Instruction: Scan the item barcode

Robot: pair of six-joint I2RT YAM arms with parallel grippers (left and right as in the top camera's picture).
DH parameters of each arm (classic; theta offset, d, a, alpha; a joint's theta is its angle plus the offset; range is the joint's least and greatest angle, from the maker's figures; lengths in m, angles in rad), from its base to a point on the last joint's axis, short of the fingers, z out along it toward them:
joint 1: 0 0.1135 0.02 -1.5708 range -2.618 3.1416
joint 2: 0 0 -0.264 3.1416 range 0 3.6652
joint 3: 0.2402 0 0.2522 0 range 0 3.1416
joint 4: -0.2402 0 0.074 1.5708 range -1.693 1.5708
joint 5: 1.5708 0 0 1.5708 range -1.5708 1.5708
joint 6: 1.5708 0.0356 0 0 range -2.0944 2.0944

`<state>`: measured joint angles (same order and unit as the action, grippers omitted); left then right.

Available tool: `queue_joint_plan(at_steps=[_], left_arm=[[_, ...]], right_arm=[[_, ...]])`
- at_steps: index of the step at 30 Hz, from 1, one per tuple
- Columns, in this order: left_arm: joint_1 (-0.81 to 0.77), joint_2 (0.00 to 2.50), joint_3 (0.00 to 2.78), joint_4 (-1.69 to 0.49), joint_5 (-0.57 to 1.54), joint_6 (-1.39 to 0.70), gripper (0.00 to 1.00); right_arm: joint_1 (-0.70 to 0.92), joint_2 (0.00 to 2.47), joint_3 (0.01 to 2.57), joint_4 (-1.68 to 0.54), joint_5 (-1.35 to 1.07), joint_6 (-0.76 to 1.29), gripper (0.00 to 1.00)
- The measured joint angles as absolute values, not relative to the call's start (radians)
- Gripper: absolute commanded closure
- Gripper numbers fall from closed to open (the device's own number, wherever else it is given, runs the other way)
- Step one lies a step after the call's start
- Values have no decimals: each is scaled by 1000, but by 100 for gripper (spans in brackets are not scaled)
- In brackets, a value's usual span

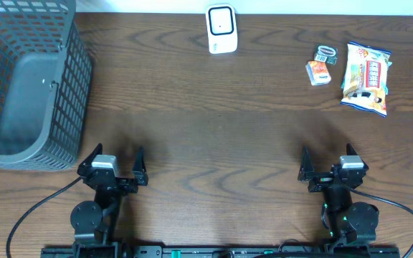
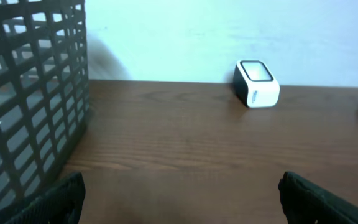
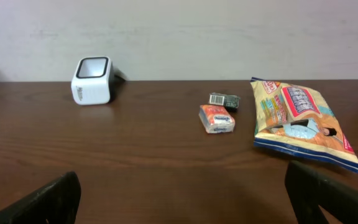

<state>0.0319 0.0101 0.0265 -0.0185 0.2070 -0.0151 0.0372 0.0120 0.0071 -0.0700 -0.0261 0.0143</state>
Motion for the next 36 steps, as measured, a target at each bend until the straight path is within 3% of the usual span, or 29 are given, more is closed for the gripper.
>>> queue_joint_plan(at_steps=[15,36], left_arm=[[23,10,26,-28,174,-77,2],[17,10,26,-33,141,30,2]], right_arm=[[37,12,7,-70,-26,14,1],[37,12,7,-70,-26,14,1]])
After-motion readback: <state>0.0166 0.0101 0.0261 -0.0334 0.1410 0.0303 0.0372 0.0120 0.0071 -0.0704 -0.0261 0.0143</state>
